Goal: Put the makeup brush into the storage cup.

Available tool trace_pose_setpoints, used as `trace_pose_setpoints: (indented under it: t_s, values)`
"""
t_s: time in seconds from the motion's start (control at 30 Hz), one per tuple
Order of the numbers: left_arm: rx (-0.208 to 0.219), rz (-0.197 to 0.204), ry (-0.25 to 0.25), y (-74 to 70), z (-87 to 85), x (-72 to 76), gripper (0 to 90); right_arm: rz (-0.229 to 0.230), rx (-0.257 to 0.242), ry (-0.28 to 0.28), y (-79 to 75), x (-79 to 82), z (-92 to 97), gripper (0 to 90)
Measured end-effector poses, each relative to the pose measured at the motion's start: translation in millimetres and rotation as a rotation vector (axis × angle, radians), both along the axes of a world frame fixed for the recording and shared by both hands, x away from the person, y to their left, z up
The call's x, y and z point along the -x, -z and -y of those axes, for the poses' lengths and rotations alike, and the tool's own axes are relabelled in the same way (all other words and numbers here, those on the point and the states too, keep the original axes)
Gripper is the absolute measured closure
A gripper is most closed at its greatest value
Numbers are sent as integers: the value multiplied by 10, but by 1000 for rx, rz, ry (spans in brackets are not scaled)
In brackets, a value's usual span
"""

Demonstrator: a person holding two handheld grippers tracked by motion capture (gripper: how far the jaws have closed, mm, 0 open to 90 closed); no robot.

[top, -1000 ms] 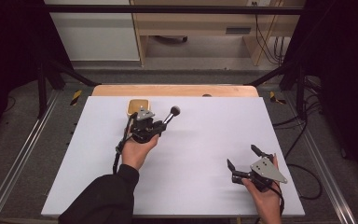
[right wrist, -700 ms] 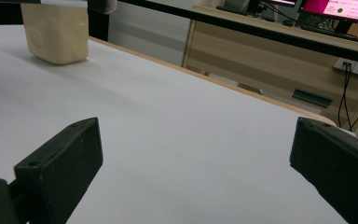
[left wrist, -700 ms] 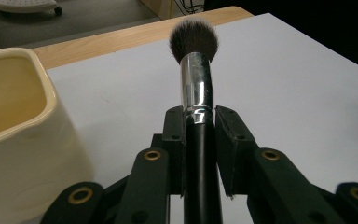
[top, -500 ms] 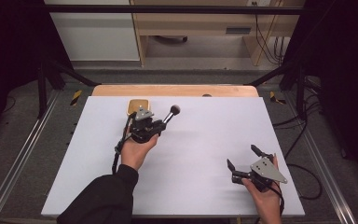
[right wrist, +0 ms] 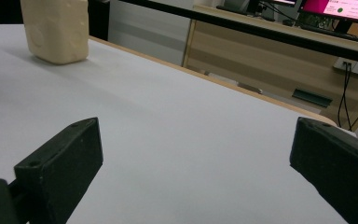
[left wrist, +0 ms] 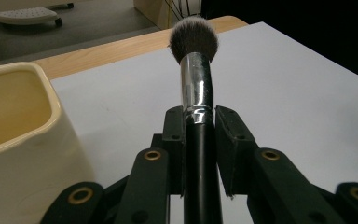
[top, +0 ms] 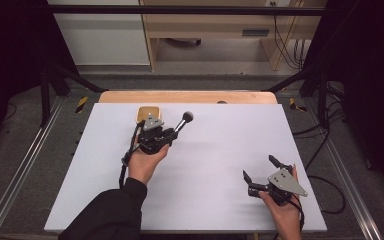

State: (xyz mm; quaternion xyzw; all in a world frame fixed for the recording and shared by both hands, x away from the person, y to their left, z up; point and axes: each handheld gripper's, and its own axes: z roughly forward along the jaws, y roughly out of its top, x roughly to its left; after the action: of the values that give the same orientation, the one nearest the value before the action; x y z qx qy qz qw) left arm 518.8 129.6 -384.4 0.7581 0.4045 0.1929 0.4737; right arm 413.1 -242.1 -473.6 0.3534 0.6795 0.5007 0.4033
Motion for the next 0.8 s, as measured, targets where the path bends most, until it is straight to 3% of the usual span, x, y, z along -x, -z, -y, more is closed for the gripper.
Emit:
trace_pose_setpoints:
  t_s: [0.43, 0.8]
  values:
    - [41, 53, 10, -9, -47, 146, 744, -4, -45, 5, -17, 7, -79, 24]
    - [104, 98, 43, -24, -137, 377, 744, -15, -119, -14, -119, 58, -430, 18]
